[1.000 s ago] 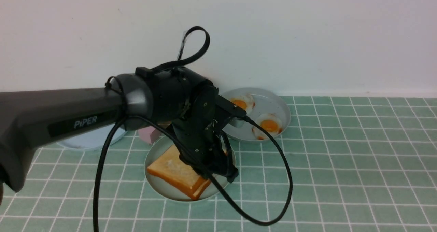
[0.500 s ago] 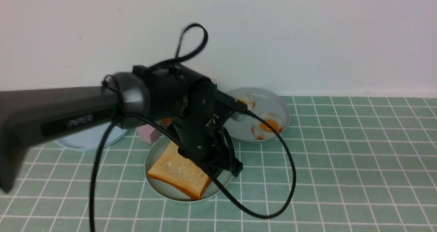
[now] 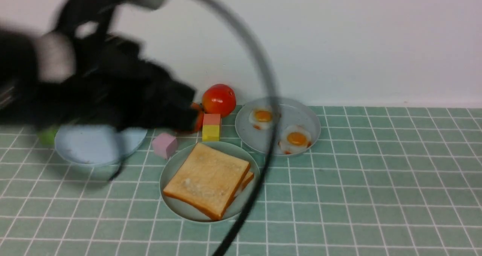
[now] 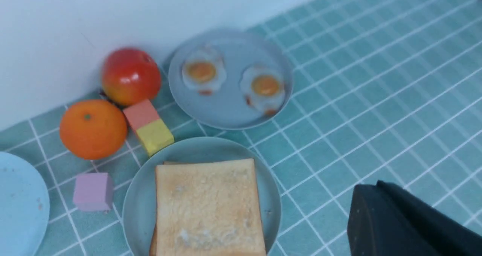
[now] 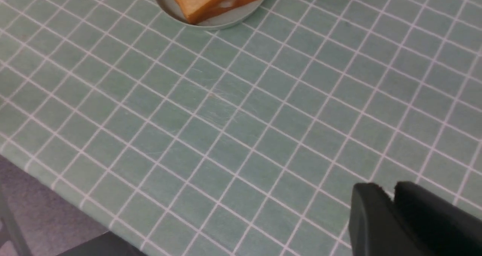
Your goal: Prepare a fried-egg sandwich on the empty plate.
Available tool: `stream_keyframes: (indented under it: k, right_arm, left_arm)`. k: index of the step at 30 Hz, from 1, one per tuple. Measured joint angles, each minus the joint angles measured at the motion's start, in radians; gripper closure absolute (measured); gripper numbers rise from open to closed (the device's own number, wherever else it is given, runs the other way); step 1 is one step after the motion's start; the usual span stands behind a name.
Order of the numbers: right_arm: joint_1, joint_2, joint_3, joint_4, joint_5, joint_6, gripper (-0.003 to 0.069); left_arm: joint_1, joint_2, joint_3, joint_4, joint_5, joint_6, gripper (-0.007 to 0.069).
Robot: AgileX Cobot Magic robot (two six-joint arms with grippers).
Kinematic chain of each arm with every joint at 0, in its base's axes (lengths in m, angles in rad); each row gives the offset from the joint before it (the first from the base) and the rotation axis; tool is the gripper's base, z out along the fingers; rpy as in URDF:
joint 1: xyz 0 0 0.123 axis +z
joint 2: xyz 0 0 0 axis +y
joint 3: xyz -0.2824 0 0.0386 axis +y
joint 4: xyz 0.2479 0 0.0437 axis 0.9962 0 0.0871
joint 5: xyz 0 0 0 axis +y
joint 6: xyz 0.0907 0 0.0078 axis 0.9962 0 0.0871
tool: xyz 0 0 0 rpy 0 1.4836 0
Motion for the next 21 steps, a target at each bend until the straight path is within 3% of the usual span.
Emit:
stream_keyframes:
  k: [4, 10, 16, 21]
  right_arm:
    - [0.000, -0.074, 0.000, -0.061, 0.001, 0.055, 0.0655]
    - [0.000, -0.182, 0.000, -0.077, -0.001, 0.128, 0.0671]
    - [0.000, -0.208, 0.012, -0.082, -0.053, 0.212, 0.0666]
    - [0.000, -0.208, 0.128, -0.083, -0.244, 0.226, 0.0662]
  left_arm:
    - [0.000, -0.341, 0.366, -0.010, -0.199, -0.060, 0.0638]
    - [0.000, -0.725, 0.722, -0.021, -0.403, -0.098, 0.0638]
    - [0.000, -1.005, 0.871, -0.022, -0.462, -0.104, 0.0638]
    - [0.000, -1.061, 0.902, -0.022, -0.431, -0.104, 0.0638]
